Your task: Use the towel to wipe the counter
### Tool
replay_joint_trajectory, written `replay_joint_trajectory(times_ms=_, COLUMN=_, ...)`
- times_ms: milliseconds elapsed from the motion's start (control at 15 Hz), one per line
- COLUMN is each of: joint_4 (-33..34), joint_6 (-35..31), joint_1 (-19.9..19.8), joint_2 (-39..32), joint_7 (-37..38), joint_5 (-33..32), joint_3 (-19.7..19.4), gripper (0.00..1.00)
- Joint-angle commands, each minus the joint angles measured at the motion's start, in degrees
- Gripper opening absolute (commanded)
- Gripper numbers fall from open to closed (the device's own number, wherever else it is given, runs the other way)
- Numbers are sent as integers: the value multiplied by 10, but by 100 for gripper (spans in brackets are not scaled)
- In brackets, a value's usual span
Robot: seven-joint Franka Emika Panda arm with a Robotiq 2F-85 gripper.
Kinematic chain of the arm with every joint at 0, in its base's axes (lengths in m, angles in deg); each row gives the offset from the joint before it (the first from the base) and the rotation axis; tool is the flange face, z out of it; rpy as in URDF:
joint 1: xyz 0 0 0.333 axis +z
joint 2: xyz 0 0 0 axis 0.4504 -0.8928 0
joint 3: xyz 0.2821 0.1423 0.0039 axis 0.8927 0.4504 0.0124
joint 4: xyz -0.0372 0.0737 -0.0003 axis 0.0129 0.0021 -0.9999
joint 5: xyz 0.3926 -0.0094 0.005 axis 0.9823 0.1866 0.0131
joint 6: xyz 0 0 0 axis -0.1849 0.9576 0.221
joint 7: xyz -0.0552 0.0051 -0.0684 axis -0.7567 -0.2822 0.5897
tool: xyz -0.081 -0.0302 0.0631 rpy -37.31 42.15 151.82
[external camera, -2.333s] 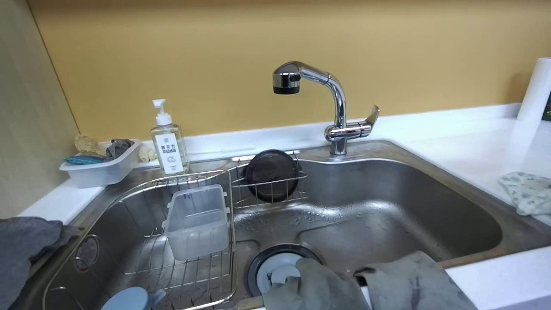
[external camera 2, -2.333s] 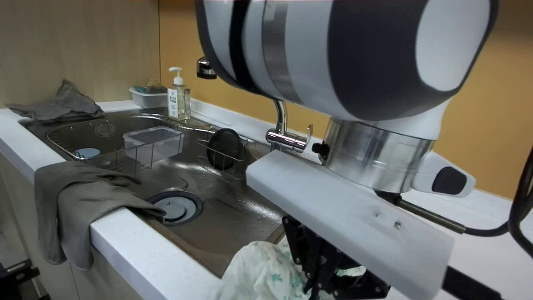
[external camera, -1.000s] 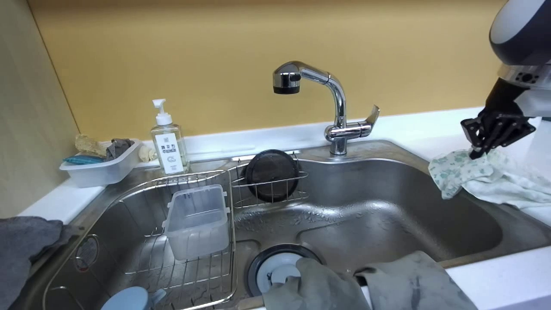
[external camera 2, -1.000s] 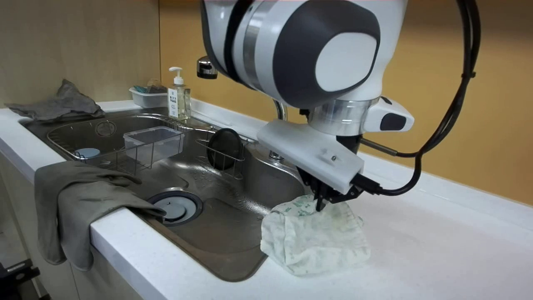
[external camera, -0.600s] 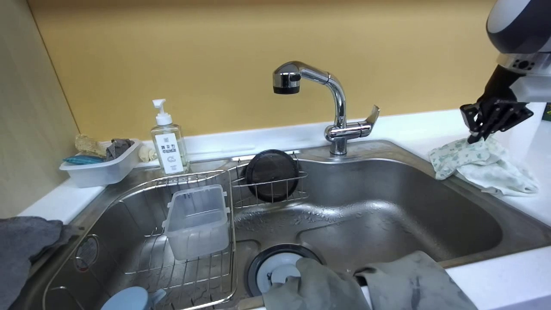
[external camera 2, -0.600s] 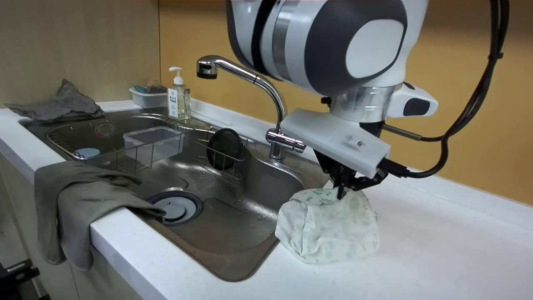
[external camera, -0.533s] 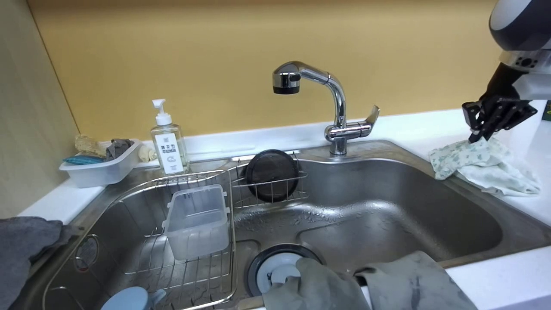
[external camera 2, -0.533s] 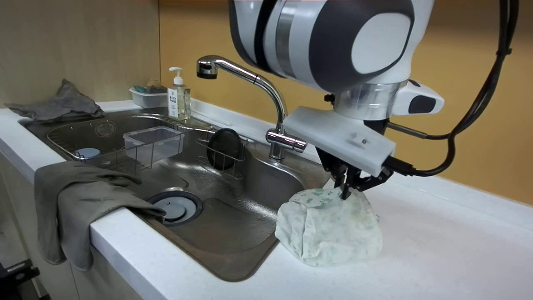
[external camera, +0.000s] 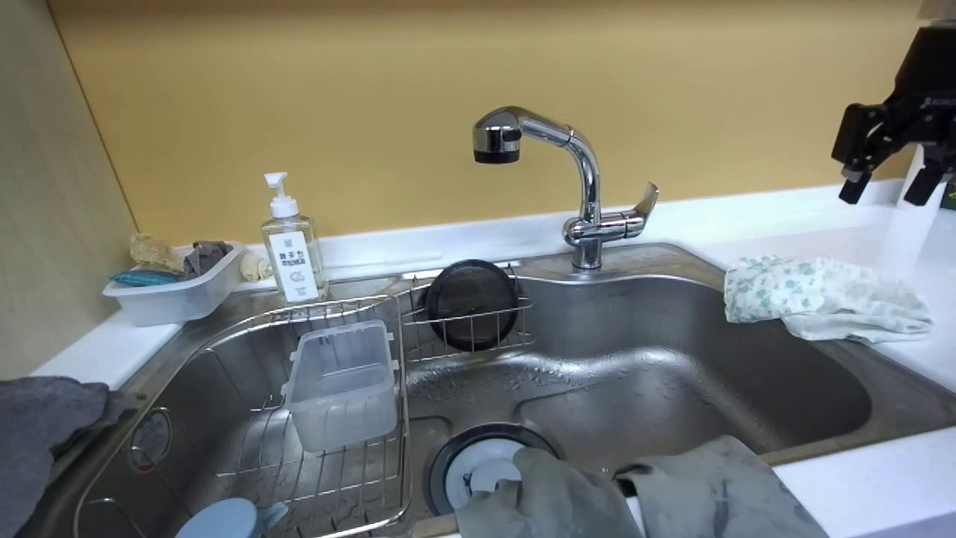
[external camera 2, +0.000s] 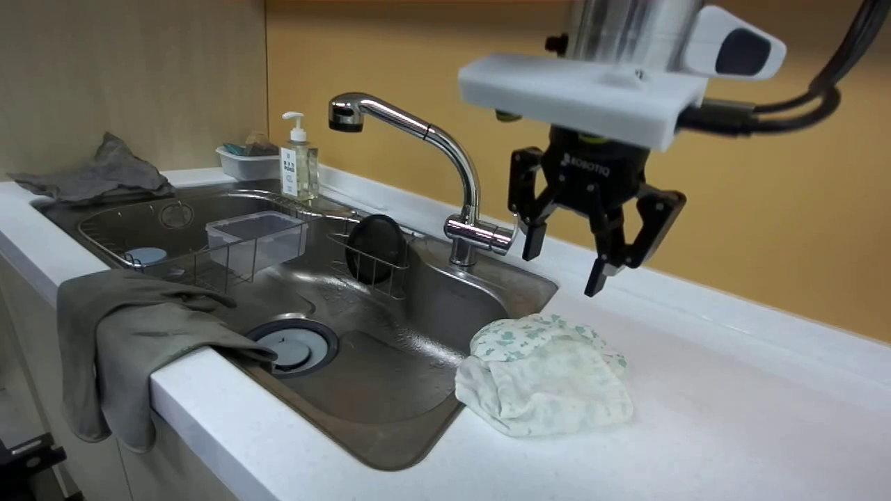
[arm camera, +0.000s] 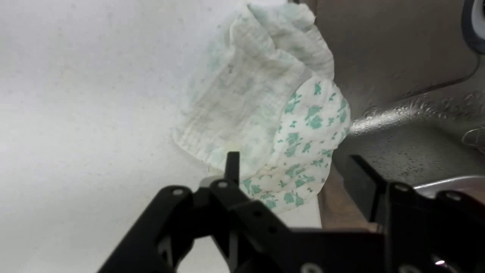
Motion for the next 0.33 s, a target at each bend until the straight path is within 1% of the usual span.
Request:
replay_joint_trajectory(times_ms=0, joint_4=12, joint_6=102, joint_1=4, joint_2=73, joint_7=25, joint_5=-13, joint_3=11, gripper=99)
replay_joint_trajectory(times_ms=267, joint_4=20, joint_6=171, joint_1=12, joint_2=114, joint_7=8, joint_5=2, joint_3=12, gripper=100)
